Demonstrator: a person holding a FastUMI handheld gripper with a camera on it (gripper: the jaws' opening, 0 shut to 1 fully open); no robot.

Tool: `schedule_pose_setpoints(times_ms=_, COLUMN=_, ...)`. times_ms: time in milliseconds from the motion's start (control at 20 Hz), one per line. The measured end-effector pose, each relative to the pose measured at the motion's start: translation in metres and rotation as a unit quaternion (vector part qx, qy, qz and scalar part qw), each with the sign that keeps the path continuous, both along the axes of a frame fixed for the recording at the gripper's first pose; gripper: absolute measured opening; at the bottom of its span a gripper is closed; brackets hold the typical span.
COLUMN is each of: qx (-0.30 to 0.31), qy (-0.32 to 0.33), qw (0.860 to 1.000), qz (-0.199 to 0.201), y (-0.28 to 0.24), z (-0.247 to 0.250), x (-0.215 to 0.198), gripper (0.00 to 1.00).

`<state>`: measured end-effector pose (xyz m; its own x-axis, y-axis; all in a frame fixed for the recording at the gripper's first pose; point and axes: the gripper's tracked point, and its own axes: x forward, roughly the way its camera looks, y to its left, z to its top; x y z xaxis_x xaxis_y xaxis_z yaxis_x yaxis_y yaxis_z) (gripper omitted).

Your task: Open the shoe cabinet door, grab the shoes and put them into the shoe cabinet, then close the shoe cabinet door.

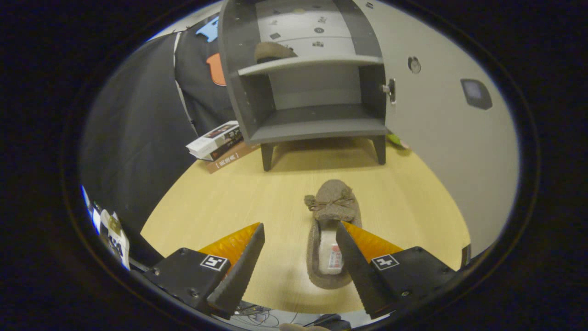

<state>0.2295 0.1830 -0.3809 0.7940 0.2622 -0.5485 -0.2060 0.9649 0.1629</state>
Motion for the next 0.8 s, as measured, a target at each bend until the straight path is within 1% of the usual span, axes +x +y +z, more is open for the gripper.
schedule_pose_setpoints(times_ms=50, qx=0.011, qy=0.008, qw=1.000, qz=-0.012, y=-0.001, z=-0.009, x=0.010, gripper=0.99)
schedule_pose_setpoints(times_ms=200, qx=0.023, qy=0.029, qw=0.999, qz=-0.026, y=0.000, z=-0.030, x=0.035, gripper=0.99)
schedule_pose_setpoints(times_ms=350, qx=0.027, qy=0.029, qw=0.999, qz=-0.017, y=0.010, z=-0.036, x=0.054, gripper=0.98)
schedule_pose_setpoints(times_ms=450, qx=0.030, qy=0.040, qw=0.999, qz=-0.013, y=0.017, z=-0.045, x=0.063, gripper=0.99)
schedule_pose_setpoints(times_ms=550, qx=0.026, qy=0.049, qw=0.998, qz=-0.017, y=0.018, z=-0.050, x=0.070, gripper=0.96)
schedule_pose_setpoints(times_ms=650, qx=0.009, qy=0.061, qw=0.998, qz=-0.015, y=0.014, z=-0.058, x=0.072, gripper=0.88)
schedule_pose_setpoints(times_ms=750, qx=-0.003, qy=0.063, qw=0.997, qz=-0.034, y=0.004, z=-0.061, x=0.077, gripper=0.70)
schedule_pose_setpoints(times_ms=800, qx=-0.006, qy=0.069, qw=0.996, qz=-0.048, y=-0.004, z=-0.062, x=0.078, gripper=0.53)
